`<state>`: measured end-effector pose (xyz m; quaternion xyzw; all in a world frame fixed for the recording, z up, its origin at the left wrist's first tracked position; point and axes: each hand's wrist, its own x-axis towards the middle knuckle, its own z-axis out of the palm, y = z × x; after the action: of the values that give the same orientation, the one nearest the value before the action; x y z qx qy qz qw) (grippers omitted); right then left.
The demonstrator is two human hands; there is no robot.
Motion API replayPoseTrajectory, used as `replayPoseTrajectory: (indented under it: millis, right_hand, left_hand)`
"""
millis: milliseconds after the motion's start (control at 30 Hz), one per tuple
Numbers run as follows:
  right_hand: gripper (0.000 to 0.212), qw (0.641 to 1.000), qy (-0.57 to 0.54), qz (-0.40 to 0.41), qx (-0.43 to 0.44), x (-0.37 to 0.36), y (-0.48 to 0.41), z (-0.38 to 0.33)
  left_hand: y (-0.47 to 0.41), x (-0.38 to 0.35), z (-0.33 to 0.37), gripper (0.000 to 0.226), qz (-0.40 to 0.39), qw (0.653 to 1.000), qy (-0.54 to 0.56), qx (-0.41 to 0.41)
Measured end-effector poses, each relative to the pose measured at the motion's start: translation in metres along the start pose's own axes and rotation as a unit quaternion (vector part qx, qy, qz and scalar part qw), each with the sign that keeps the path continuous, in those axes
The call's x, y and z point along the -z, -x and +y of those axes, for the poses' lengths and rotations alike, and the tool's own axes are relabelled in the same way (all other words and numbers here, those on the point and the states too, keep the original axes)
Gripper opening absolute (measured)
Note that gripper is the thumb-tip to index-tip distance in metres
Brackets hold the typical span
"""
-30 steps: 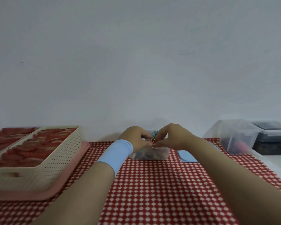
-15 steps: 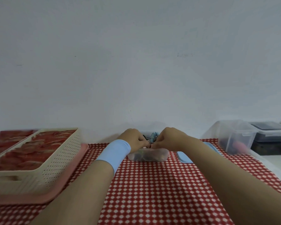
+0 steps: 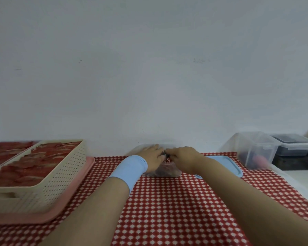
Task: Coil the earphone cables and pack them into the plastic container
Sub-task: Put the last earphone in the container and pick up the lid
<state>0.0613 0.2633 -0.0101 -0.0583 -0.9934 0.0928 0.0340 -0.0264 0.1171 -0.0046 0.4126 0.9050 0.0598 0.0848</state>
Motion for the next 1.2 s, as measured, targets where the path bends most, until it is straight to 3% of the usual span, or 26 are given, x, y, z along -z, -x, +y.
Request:
replayPoseTrajectory:
  millis: [67, 167, 233, 300, 400, 533, 667, 900, 1033, 1200]
  right_hand:
    - [0.044, 0.998, -0.059, -0.004, -0.005, 0.005, 0.005, 0.001]
    - [0.051, 0.99, -0.12, 0.067, -0.025, 0.024, 0.019, 0.016]
    - [0.054, 0.989, -0.109, 0.086, -0.047, 0.035, 0.03, 0.034]
    - [0.054, 0.992, -0.073, 0.051, -0.09, 0.041, 0.044, 0.053]
    - [0.064, 0.988, -0.004, -0.054, -0.142, 0.037, 0.065, 0.075]
    - [0.073, 0.977, 0.065, -0.119, -0.166, 0.022, 0.086, 0.095]
    - [0.034, 0.984, 0.11, -0.052, -0.13, 0.02, 0.095, 0.099]
    - [0.033, 0.976, 0.16, -0.063, -0.134, 0.02, 0.092, 0.093]
    - [0.03, 0.974, 0.183, -0.031, -0.132, 0.018, 0.093, 0.091]
    - [0.024, 0.982, 0.086, 0.123, -0.114, 0.023, 0.099, 0.097]
  left_hand:
    - [0.004, 0.004, 0.005, 0.055, 0.047, 0.999, -0.003, 0.003]
    - [0.004, 0.009, 0.02, 0.055, 0.142, 0.99, 0.019, -0.011]
    - [0.001, 0.01, 0.037, 0.05, 0.191, 0.98, 0.041, -0.038]
    - [0.0, 0.008, 0.059, 0.042, 0.209, 0.973, 0.059, -0.072]
    - [-0.003, -0.002, 0.094, 0.04, 0.16, 0.98, 0.046, -0.106]
    - [-0.012, -0.024, 0.124, 0.051, 0.0, 0.996, -0.034, -0.083]
    - [-0.014, -0.036, 0.13, 0.054, -0.033, 0.996, -0.062, -0.063]
    - [-0.01, -0.041, 0.126, 0.041, -0.019, 0.997, -0.035, -0.065]
    - [-0.008, -0.047, 0.124, 0.041, 0.043, 0.996, 0.06, -0.047]
    - [0.002, -0.03, 0.123, 0.038, 0.19, 0.958, 0.201, -0.069]
